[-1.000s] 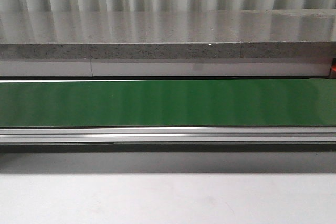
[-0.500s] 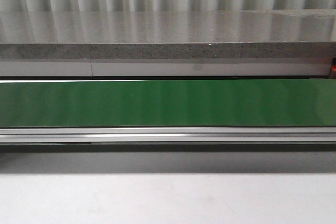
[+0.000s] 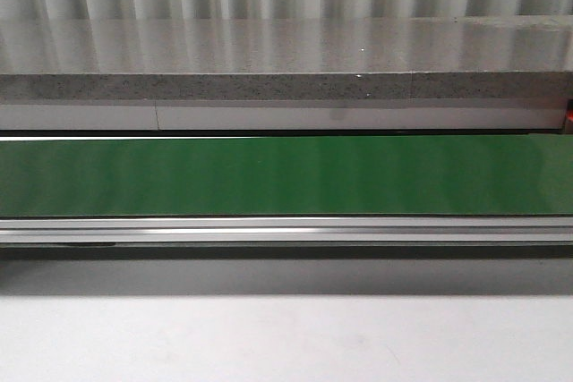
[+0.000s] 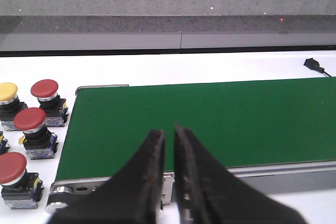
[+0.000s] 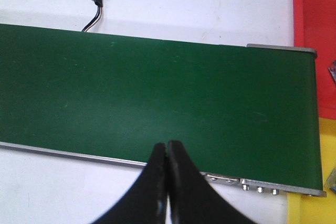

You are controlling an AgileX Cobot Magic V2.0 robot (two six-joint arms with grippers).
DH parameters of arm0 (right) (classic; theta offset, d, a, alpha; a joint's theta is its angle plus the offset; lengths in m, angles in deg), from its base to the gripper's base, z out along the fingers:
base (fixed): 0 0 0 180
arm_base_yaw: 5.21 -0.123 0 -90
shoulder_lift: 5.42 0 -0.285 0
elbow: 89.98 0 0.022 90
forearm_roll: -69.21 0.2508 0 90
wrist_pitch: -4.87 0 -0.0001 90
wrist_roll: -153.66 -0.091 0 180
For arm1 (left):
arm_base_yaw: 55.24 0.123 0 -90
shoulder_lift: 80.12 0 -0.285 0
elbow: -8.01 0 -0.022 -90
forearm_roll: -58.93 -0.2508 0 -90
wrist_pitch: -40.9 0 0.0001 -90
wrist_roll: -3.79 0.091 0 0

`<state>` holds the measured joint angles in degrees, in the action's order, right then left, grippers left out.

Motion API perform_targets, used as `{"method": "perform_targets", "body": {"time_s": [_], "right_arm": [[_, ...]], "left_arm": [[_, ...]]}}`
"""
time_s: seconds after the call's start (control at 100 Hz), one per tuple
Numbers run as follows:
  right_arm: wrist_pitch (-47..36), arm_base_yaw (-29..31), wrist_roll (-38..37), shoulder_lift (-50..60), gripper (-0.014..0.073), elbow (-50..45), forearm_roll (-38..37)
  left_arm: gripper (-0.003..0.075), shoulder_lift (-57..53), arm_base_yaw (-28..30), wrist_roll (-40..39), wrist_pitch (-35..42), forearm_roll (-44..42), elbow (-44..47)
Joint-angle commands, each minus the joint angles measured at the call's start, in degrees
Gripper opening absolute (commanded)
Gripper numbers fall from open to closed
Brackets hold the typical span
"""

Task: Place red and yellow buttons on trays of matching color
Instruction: 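Move the left gripper over another red button on the table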

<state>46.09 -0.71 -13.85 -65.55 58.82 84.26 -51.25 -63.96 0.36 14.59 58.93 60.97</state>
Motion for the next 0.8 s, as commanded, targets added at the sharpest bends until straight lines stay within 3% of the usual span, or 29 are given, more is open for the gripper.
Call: {"method": "perform_targets", "body": {"time_s": [0.0,0.14,0.21,0.37,0.59,0.79], "right_arm": [[-2.7,0.0,0.7,0.8,-0.0067,1.4,0.2],[-2.7,0.0,0.7,0.8,-0.0067,1.4,0.2],[-2.7,0.0,0.7,0.8,-0.0067,1.4,0.2],[-2.7,0.0,0.7,0.8,-0.0067,1.4,0.2],[-2.7,0.0,0.7,0.8,-0.0067,1.4,0.2],[-2.7,0.0,0.7,0.8,-0.0067,1.4,0.2]], "left_arm": [[0.0246,0.4,-0.4,0.0,3.3,0.5,-1.7],[0.0538,0.4,-0.4,0.0,3.1,0.5,-1.7],[0.0605,0.4,-0.4,0.0,3.1,0.5,-1.7],[0.0609,0.4,0.0,-4.0,3.1,-0.5,-2.8],[0.0609,6.2,6.6,-29.4,-2.8,-17.6,-8.8],[0.0609,15.5,14.5,-32.2,-5.1,-17.5,-13.1]]}}
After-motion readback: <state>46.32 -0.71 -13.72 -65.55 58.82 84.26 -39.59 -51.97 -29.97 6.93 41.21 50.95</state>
